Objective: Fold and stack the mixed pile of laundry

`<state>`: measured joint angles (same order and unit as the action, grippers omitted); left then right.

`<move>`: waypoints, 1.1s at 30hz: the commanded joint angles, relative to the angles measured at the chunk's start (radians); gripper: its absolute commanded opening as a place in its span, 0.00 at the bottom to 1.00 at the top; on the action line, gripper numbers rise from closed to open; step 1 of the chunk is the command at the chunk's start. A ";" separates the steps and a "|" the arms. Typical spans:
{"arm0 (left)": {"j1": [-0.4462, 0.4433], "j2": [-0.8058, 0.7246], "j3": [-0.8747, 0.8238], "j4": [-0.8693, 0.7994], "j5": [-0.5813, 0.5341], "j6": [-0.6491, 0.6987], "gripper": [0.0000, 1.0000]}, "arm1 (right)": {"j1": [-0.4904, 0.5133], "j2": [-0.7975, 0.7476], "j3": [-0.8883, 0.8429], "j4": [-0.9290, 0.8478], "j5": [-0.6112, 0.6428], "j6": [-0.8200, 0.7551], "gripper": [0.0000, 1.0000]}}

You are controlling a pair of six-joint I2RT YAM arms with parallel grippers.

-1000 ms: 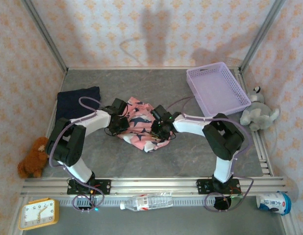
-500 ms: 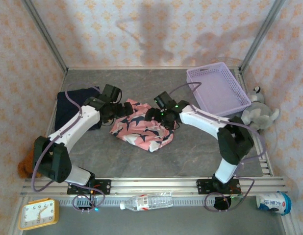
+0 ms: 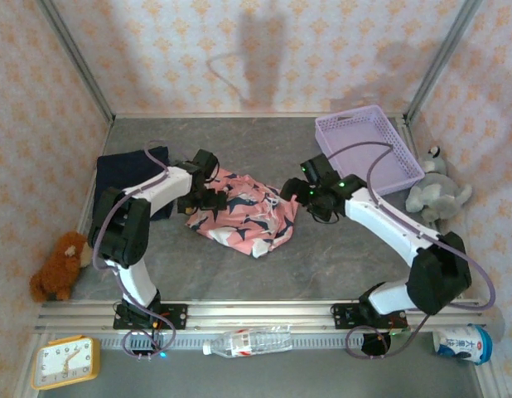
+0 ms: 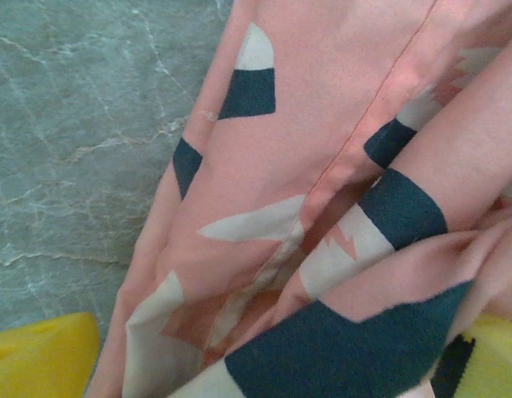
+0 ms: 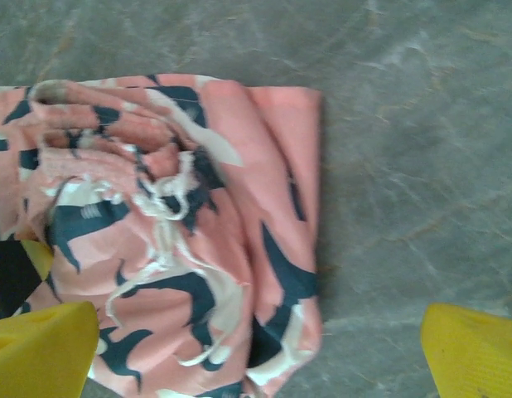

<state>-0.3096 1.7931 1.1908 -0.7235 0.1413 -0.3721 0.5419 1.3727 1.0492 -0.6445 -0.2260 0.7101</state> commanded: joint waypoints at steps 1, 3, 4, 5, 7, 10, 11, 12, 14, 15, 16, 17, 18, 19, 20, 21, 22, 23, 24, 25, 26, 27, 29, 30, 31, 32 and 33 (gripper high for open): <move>-0.019 0.037 0.010 -0.004 0.001 0.028 0.97 | -0.013 -0.062 -0.052 -0.032 0.050 0.031 0.99; -0.039 0.060 0.002 0.002 0.000 0.019 0.95 | -0.020 -0.087 -0.079 -0.033 0.058 0.044 0.99; -0.047 0.072 -0.003 0.002 -0.004 0.015 0.95 | -0.022 -0.098 -0.089 -0.034 0.066 0.050 1.00; -0.056 0.087 -0.006 0.001 -0.004 0.008 0.92 | -0.024 -0.109 -0.097 -0.037 0.072 0.056 1.00; -0.063 0.110 -0.010 0.005 0.007 -0.001 0.79 | -0.026 -0.122 -0.107 -0.041 0.083 0.059 1.00; -0.065 0.155 -0.013 0.003 0.014 -0.015 0.45 | -0.029 -0.136 -0.110 -0.049 0.096 0.060 1.00; -0.065 0.156 -0.009 -0.003 0.010 -0.017 0.36 | -0.030 -0.138 -0.110 -0.051 0.101 0.061 1.00; -0.065 0.156 -0.002 -0.012 0.003 -0.017 0.27 | -0.031 -0.139 -0.112 -0.052 0.104 0.063 1.00; -0.064 0.148 0.029 -0.040 -0.017 -0.010 0.12 | -0.032 -0.138 -0.114 -0.052 0.113 0.065 1.00; -0.063 0.142 0.052 -0.063 -0.033 -0.005 0.07 | -0.033 -0.138 -0.116 -0.053 0.118 0.068 1.00; -0.063 0.135 0.074 -0.080 -0.045 0.001 0.00 | -0.034 -0.135 -0.119 -0.052 0.124 0.074 1.00; -0.063 0.127 0.104 -0.105 -0.061 0.007 0.00 | -0.033 -0.136 -0.122 -0.052 0.131 0.078 1.00; -0.061 0.123 0.137 -0.126 -0.080 0.014 0.00 | -0.034 -0.135 -0.125 -0.052 0.134 0.084 1.00; -0.060 0.123 0.166 -0.145 -0.098 0.022 0.00 | -0.035 -0.135 -0.128 -0.050 0.139 0.087 1.00; -0.057 0.088 0.203 -0.167 -0.122 0.030 0.00 | -0.036 -0.136 -0.130 -0.048 0.142 0.091 1.00; -0.052 0.076 0.236 -0.189 -0.141 0.035 0.00 | -0.036 -0.134 -0.133 -0.046 0.145 0.094 1.00; -0.045 0.066 0.269 -0.207 -0.158 0.042 0.00 | -0.037 -0.133 -0.133 -0.043 0.148 0.094 1.00; -0.037 0.055 0.303 -0.228 -0.178 0.047 0.00 | -0.038 -0.128 -0.130 -0.040 0.149 0.094 1.00; -0.028 0.045 0.335 -0.248 -0.197 0.054 0.00 | -0.042 -0.121 -0.124 -0.042 0.152 0.092 1.00; -0.023 0.038 0.363 -0.264 -0.216 0.062 0.00 | -0.044 -0.114 -0.117 -0.043 0.151 0.088 1.00; -0.017 0.030 0.392 -0.289 -0.243 0.073 0.00 | -0.048 -0.103 -0.104 -0.047 0.151 0.083 1.00; -0.013 0.023 0.419 -0.306 -0.272 0.084 0.00 | -0.049 -0.092 -0.090 -0.051 0.152 0.077 1.00; -0.004 0.010 0.460 -0.328 -0.308 0.107 0.00 | -0.048 -0.065 -0.059 -0.057 0.153 0.066 1.00; 0.004 0.004 0.479 -0.337 -0.322 0.116 0.00 | -0.049 -0.050 -0.044 -0.061 0.154 0.058 1.00; 0.013 0.001 0.493 -0.346 -0.330 0.122 0.00 | -0.049 -0.035 -0.028 -0.064 0.153 0.052 1.00; 0.023 -0.001 0.510 -0.354 -0.339 0.128 0.00 | -0.049 -0.019 -0.010 -0.069 0.152 0.045 1.00; 0.036 -0.002 0.520 -0.359 -0.356 0.136 0.00 | -0.049 -0.004 0.002 -0.072 0.150 0.039 1.00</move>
<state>-0.2996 1.8221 1.6688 -0.9962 -0.1081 -0.2825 0.4965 1.3403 0.9962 -0.6865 -0.1181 0.7761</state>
